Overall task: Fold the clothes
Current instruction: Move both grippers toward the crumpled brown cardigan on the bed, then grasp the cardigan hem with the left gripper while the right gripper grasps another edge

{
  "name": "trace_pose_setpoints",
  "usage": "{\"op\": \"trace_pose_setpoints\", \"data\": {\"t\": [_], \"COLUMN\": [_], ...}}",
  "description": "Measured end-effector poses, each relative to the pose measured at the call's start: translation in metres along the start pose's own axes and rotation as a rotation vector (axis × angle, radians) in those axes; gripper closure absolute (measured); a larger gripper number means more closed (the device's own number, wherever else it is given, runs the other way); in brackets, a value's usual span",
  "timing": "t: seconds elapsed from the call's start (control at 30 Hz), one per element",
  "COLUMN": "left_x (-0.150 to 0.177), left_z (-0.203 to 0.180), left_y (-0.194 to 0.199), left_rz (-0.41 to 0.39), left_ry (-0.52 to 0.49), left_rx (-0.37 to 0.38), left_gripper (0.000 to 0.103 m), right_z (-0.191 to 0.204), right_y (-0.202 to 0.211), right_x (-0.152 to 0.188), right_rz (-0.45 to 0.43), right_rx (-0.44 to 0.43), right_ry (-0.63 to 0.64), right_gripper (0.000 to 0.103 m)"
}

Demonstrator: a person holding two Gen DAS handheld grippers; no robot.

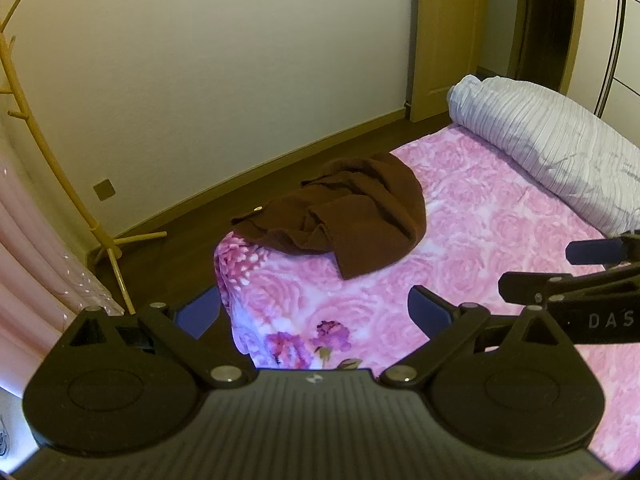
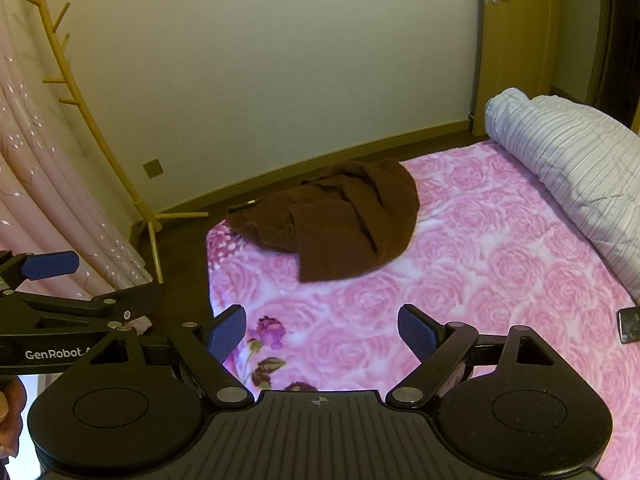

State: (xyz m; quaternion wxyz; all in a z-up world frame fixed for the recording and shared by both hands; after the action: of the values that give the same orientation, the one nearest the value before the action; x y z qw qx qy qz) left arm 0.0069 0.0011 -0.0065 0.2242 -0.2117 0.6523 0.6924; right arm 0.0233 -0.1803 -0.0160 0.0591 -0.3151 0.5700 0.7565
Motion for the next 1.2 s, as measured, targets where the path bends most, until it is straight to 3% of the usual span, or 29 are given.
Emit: {"op": "trace_pose_setpoints", "data": {"t": [0.17,0.23,0.47,0.7,0.9,1.2], "left_x": [-0.004,0.001,0.011,0.009,-0.010,-0.049], "left_z": [0.003,-0.005,-0.011,-0.007,0.018,0.040], "left_y": [-0.002,-0.004,-0.004,-0.016,-0.082,-0.256], "left_rz": [0.035,0.017,0.007,-0.033,-0.004,0.008], "left_ry": [-0.014,-0.035,-0.043,-0.155,-0.288,-0.674], "left_rx": [-0.007,-0.039,-0.039,-0.043,-0.053,0.059], "left_gripper": [0.004,0.004,0.004,0.004,0.004,0.012], "right_z": [-0.003,-0.004,-0.017,-0.030,-0.041,-0.063], "right_y": [0.001,0.002,0.006,0.000,-0.042,-0.177], "right_x": [0.001,0.001,0.004,0.004,-0.016,-0.072], "right_rz": [0.000,0.000,-0.020,-0.050,0.016,0.133], "right_rx": [0.002,0.003,0.009,-0.001,-0.034,0.024], "right_ry": [0.001,0.001,0.019,0.021,0.058,0.092], "right_gripper": [0.017,0.017,0.017,0.017,0.017,0.018]}}
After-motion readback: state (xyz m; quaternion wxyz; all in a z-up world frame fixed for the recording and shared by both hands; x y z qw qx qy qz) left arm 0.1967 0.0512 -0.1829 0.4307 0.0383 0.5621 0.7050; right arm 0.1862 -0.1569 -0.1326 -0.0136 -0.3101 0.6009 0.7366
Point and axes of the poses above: each gripper's, at about its wrist camera, not at the fingertips, and y roughly against the way its jaws point, z to its left, x to its underside, the point moved 1 cm from there along -y, roughly the way its jaws point, and after that the axes turned 8 degrees about z, right-handed, at the moved point
